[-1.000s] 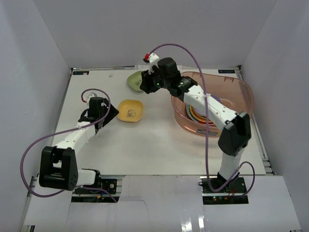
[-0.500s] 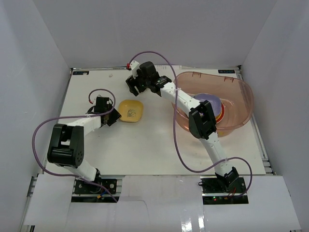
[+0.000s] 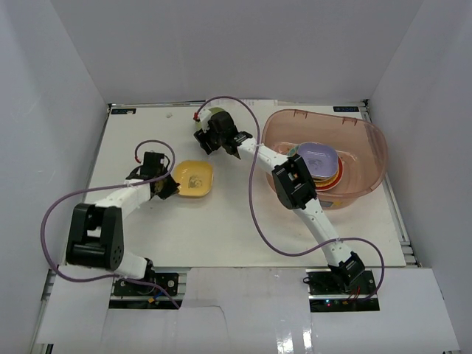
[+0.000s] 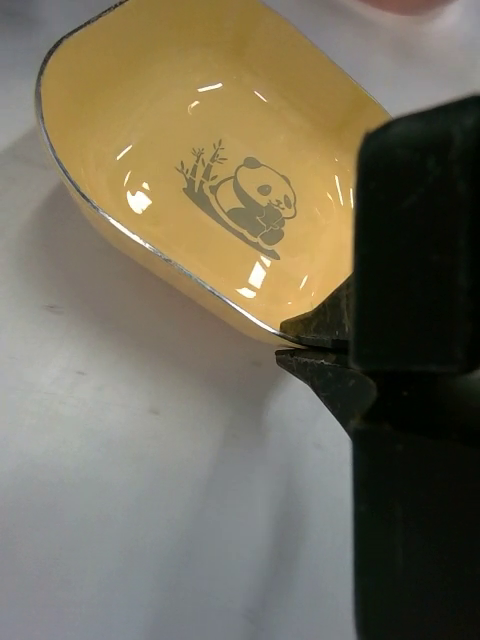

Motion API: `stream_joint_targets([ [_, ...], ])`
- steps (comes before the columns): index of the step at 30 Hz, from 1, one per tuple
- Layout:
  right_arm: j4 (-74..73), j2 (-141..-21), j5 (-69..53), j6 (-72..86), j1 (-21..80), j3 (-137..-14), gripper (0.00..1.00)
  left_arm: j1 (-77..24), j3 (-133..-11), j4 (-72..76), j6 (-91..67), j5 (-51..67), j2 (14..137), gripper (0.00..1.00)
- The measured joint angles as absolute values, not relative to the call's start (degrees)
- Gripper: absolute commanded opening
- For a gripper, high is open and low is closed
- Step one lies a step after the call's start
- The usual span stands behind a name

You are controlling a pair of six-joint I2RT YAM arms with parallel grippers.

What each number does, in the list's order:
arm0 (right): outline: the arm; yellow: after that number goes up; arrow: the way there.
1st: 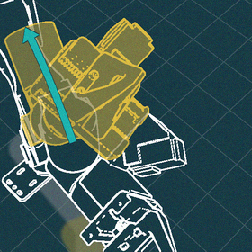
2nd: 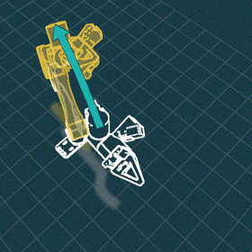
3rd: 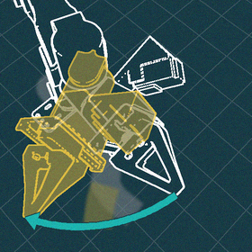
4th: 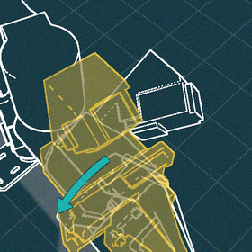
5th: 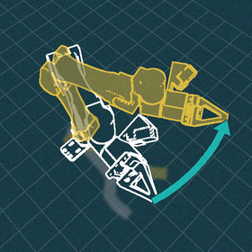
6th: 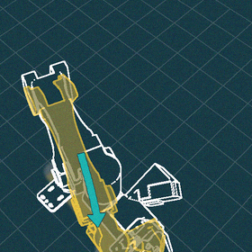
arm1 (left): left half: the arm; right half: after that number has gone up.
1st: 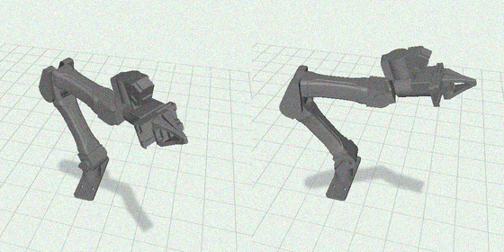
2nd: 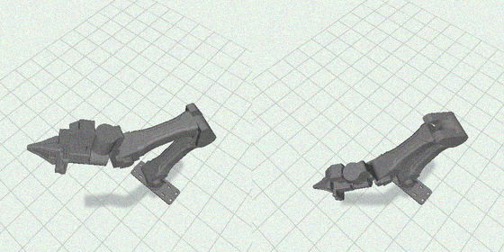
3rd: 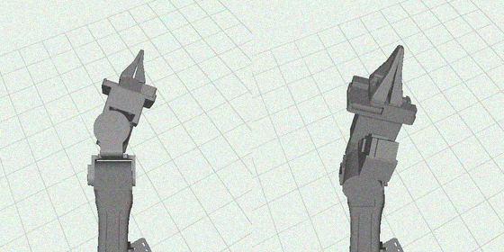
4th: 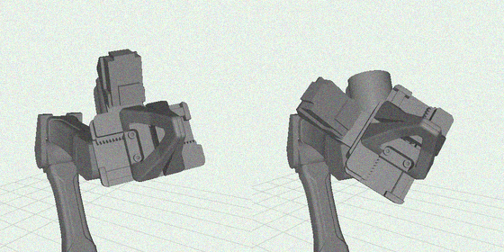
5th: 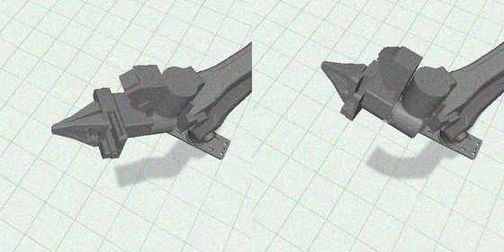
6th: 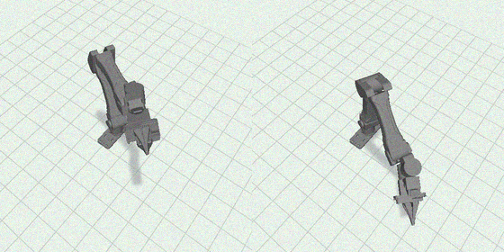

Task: Place the plates into the plastic bin on the countertop

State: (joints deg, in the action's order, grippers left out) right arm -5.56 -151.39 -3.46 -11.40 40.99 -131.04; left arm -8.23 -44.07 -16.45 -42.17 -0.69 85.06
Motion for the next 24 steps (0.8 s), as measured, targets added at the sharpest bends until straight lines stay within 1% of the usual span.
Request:
stream_joint_targets([
  [2, -4.78, -151.59, -2.94, -11.42, 40.88, -131.04, 0.60, -8.23, -41.60, -19.55, -41.28, 0.16, 79.29, 0.00],
  [5, -3.62, -151.94, -2.63, -11.20, 40.71, -131.24, 0.47, -8.25, -39.29, -24.25, -40.34, 0.82, 69.84, 0.00],
  [6, -3.36, -152.03, -2.50, -10.98, 40.71, -131.17, 0.35, -8.25, -39.13, -25.47, -40.01, 0.91, 67.09, 0.00],
  [8, -1.76, -151.94, -2.22, -10.94, 40.73, -129.84, 0.27, -8.25, -39.20, -27.24, -39.35, 0.91, 62.61, 0.00],
  [9, -0.40, -151.41, -2.24, -10.90, 40.71, -128.20, 0.19, -8.25, -39.42, -28.21, -38.96, 0.84, 60.93, 0.00],
  [11, 2.17, -149.99, -1.67, -11.57, 41.04, -124.40, 0.08, -8.25, -40.27, -30.35, -38.22, 0.54, 57.98, 0.00],
  [15, 3.16, -144.44, -2.37, -12.19, 42.28, -119.52, 0.08, -8.25, -42.17, -33.15, -36.97, -0.45, 53.60, 0.00],
  [19, 3.18, -136.11, -5.34, -10.94, 43.99, -113.27, 0.08, -8.43, -44.29, -34.79, -36.12, -0.91, 48.71, 0.00],
  [24, 3.31, -119.83, -5.87, -10.55, 45.45, -104.84, 0.08, -10.07, -45.82, -34.87, -35.79, -0.64, 44.05, 0.00],
])
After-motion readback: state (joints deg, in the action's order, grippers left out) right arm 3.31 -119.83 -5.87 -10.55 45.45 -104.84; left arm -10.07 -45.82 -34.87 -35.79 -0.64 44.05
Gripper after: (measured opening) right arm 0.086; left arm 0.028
